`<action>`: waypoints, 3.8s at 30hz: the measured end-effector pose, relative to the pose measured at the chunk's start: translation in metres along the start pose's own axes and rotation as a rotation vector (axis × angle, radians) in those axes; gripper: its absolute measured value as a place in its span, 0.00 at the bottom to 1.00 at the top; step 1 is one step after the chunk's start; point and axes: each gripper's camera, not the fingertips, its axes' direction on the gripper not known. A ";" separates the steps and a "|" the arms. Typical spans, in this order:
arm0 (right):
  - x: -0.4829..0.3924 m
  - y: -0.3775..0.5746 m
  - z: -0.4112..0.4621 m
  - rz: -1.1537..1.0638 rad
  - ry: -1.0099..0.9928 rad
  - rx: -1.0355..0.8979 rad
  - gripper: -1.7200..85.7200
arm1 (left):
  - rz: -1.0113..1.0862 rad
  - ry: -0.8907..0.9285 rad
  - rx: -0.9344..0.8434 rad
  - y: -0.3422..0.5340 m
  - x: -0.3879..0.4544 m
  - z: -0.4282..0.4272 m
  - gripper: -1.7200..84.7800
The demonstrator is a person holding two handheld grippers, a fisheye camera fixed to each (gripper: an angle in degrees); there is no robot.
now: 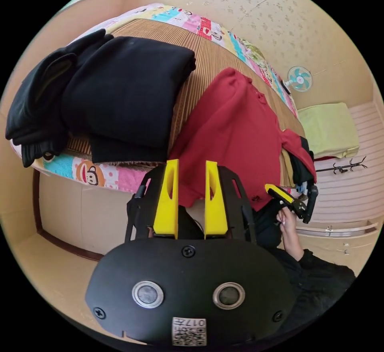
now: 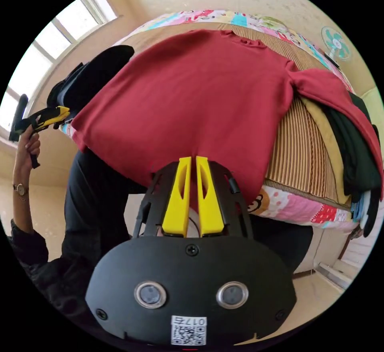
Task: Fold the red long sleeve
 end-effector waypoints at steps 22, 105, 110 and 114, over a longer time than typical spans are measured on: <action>0.017 0.081 -0.031 -0.074 0.341 -0.201 0.02 | 0.136 0.458 -0.087 0.053 -0.063 -0.060 0.06; 0.522 0.134 -0.401 0.960 -0.441 0.922 0.07 | 0.149 0.502 0.098 0.137 0.087 0.045 0.14; 0.278 -0.028 -0.435 0.300 -0.523 0.972 0.07 | -0.035 0.471 0.185 0.189 0.024 0.028 0.14; 0.085 -0.102 -0.335 -0.052 -0.511 0.687 0.09 | -0.100 0.505 0.199 0.199 0.011 0.046 0.14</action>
